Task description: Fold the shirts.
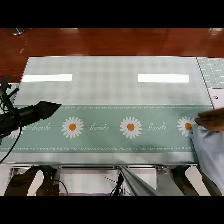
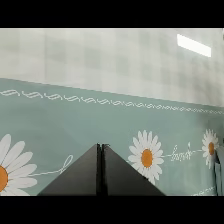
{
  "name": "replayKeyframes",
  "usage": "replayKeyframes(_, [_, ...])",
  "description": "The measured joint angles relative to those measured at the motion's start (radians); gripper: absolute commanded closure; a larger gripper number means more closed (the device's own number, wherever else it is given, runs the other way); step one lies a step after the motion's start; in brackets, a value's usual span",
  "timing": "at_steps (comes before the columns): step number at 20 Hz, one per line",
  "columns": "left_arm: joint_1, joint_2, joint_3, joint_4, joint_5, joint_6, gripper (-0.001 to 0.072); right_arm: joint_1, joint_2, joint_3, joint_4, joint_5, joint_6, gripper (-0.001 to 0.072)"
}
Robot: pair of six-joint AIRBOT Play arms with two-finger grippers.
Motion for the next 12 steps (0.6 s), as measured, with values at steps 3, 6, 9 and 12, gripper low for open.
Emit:
replayKeyframes(3, [0.000, 0.000, 0.000, 0.000, 0.000, 0.000, 0.0676, -0.090, 0.114, -0.123, -0.153, 0.003, -0.008, 0.0584])
replayKeyframes(6, [0.000, 0.000, 0.000, 0.000, 0.000, 0.000, 0.0676, -0.124, 0.196, -0.218, -0.340, 0.005, 0.021, 0.0092])
replayKeyframes(9, [0.000, 0.000, 0.000, 0.000, 0.014, 0.000, 0.0677, -0.137, 0.210, -0.264, -0.424, 0.004, 0.035, 0.0093])
replayKeyframes(12, [0.000, -0.035, 0.056, -0.010, 0.063, -0.002, 0.0677, -0.139, 0.152, -0.230, -0.408, 0.003, 0.034, 0.0389])
